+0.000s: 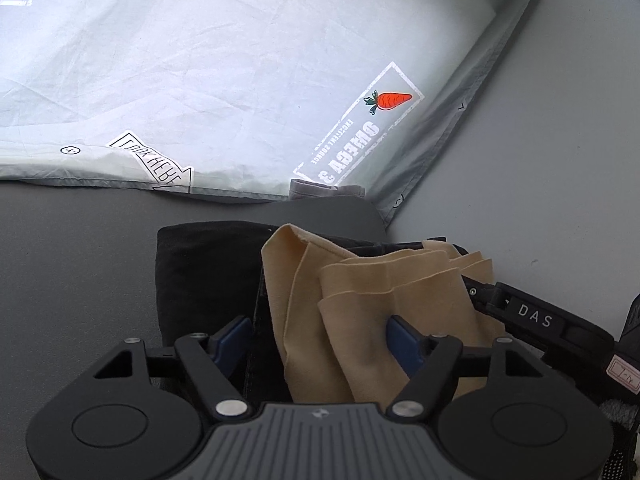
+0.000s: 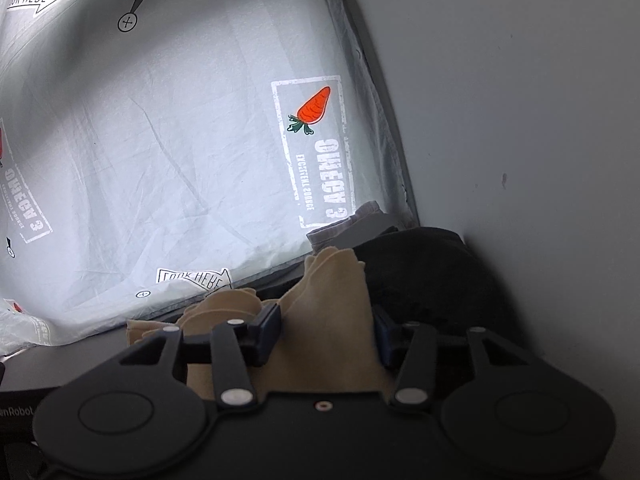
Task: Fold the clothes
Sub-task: 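Lower the bundle onto the stack and open both grippers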
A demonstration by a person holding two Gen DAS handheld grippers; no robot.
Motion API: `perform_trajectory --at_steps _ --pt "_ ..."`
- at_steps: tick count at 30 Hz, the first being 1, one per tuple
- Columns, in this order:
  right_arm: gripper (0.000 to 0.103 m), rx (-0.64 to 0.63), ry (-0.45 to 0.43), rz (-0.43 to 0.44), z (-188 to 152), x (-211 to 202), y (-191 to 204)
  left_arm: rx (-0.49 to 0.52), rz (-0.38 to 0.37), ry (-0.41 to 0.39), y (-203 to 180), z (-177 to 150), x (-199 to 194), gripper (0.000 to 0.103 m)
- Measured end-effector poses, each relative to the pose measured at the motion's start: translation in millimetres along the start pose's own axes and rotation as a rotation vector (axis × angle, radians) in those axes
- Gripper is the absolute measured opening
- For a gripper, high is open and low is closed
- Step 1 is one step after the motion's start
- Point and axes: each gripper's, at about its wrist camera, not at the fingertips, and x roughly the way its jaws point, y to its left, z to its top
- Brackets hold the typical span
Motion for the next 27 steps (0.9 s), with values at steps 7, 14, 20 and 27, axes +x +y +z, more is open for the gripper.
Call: perform_trajectory --at_steps 7,14,20,27 --pt "0.049 0.027 -0.006 0.006 -1.9 0.6 -4.5 0.017 -0.041 0.060 -4.3 -15.5 -16.0 0.074" --pt "0.049 0.016 -0.017 0.006 -3.4 -1.3 -3.5 -0.041 -0.094 0.077 0.7 -17.3 -6.6 0.071" --pt "0.018 0.060 -0.095 0.013 -10.3 -7.9 -8.3 -0.032 -0.149 0.030 -6.3 -8.4 4.9 0.014" --pt "0.014 0.057 -0.241 -0.013 -2.6 -51.9 6.7 -0.011 -0.194 -0.048 -25.5 8.8 -27.9 0.011"
